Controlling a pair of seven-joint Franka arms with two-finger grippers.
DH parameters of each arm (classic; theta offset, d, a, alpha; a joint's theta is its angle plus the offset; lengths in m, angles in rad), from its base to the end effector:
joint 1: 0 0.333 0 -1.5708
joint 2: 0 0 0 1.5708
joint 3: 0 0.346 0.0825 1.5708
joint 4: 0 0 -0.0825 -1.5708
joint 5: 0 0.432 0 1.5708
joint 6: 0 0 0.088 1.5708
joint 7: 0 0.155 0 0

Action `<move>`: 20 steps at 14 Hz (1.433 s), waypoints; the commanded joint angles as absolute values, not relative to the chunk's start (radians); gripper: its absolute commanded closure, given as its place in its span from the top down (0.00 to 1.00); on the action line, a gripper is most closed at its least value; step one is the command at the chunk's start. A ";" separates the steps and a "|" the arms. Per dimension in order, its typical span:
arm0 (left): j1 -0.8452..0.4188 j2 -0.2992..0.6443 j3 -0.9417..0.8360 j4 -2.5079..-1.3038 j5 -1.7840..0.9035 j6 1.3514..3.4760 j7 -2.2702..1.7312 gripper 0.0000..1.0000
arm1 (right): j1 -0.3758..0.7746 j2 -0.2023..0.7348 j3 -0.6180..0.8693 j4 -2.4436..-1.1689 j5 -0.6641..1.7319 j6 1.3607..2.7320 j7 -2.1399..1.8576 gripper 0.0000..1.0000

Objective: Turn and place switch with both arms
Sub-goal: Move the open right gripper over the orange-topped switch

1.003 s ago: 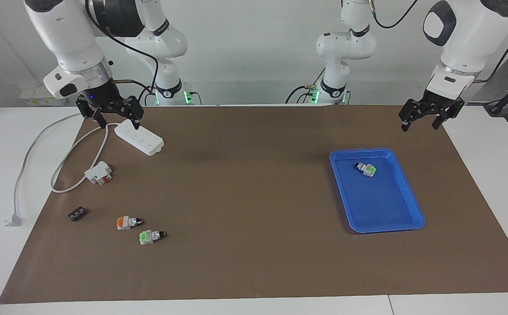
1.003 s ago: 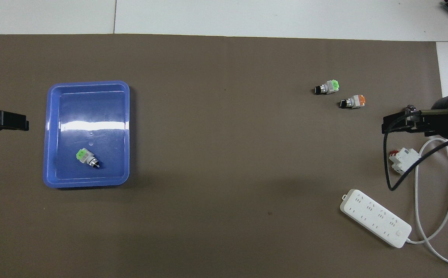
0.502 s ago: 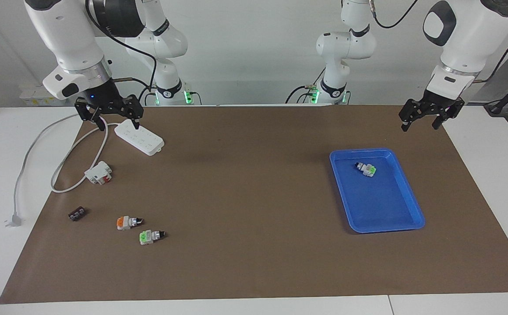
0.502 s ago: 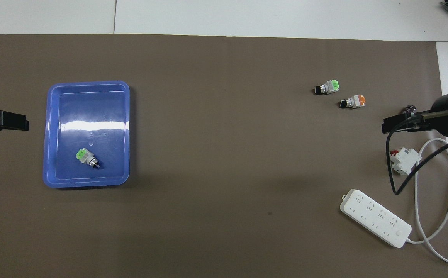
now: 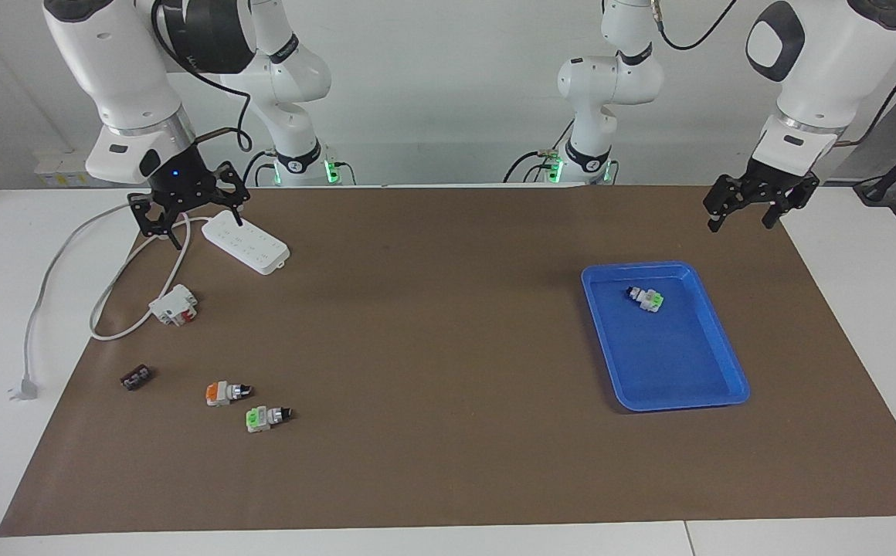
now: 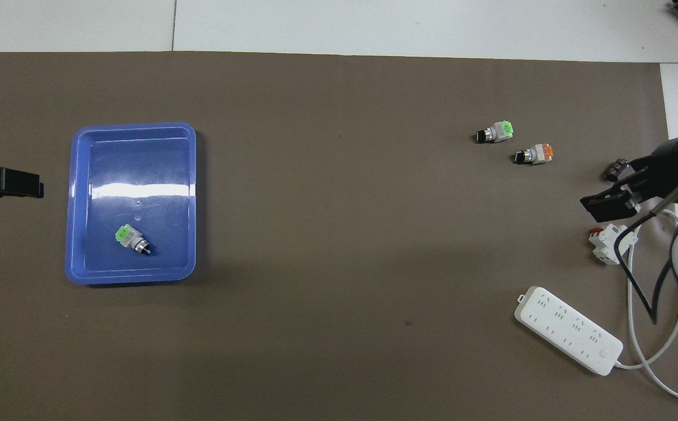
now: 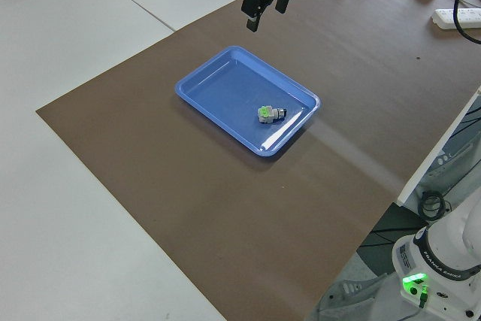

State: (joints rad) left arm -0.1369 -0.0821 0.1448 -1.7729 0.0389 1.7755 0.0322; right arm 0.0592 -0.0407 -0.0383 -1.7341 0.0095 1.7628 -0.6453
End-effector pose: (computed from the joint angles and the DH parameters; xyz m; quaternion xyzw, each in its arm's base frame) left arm 0.5936 0.0124 0.5673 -0.9989 0.0153 -0.0416 0.0141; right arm 0.6056 0.0136 0.5626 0.9447 0.3261 0.0347 0.0054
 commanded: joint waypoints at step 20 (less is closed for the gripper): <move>-0.137 -0.110 0.143 -1.801 0.061 1.778 0.020 1.00 | -0.360 0.564 0.176 -1.445 0.339 1.850 -1.992 1.00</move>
State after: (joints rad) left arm -0.1369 -0.0822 0.1448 -1.7729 0.0389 1.7755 0.0322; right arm -0.2910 0.4800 0.1057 -1.5037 0.3131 1.8436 -1.9379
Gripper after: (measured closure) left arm 0.000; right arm 0.000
